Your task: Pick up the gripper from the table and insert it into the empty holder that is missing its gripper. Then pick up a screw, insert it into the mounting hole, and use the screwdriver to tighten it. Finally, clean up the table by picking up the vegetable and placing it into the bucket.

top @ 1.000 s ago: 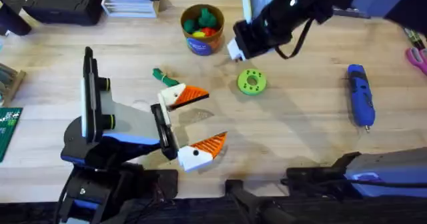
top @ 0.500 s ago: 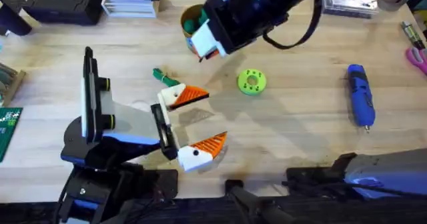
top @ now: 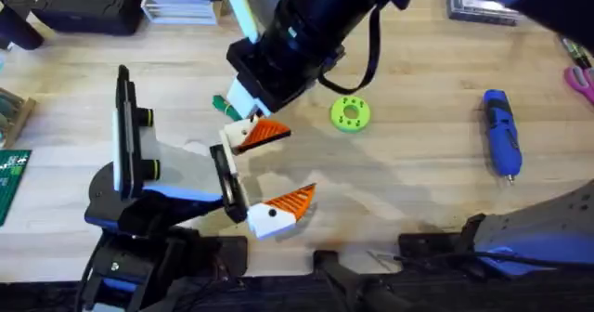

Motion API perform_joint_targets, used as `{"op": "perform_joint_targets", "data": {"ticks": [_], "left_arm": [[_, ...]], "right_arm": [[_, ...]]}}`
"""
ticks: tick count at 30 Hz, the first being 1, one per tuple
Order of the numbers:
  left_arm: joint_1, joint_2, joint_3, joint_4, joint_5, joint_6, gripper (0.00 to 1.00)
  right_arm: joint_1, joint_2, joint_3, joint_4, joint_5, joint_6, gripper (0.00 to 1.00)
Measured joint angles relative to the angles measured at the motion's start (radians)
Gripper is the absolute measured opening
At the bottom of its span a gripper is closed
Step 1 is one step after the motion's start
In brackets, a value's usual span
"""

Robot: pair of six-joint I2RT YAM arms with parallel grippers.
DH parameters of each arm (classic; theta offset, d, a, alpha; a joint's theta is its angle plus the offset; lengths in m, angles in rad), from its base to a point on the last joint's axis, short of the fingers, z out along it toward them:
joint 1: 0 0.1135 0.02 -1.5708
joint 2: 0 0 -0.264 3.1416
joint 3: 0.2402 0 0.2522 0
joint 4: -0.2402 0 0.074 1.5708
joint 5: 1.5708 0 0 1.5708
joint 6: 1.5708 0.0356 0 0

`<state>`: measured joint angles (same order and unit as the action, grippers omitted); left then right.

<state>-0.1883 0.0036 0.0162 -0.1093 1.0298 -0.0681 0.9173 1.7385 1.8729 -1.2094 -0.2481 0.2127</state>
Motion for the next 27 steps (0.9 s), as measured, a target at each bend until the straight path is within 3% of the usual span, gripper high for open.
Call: {"op": "perform_joint_targets", "data": {"ticks": [27], "left_arm": [[0.0,0.0,0.0,-0.001,0.001,-0.003,0.985]], "right_arm": [[0.034,0.061,0.005,0.011,-0.031,-0.004,0.008]]}}
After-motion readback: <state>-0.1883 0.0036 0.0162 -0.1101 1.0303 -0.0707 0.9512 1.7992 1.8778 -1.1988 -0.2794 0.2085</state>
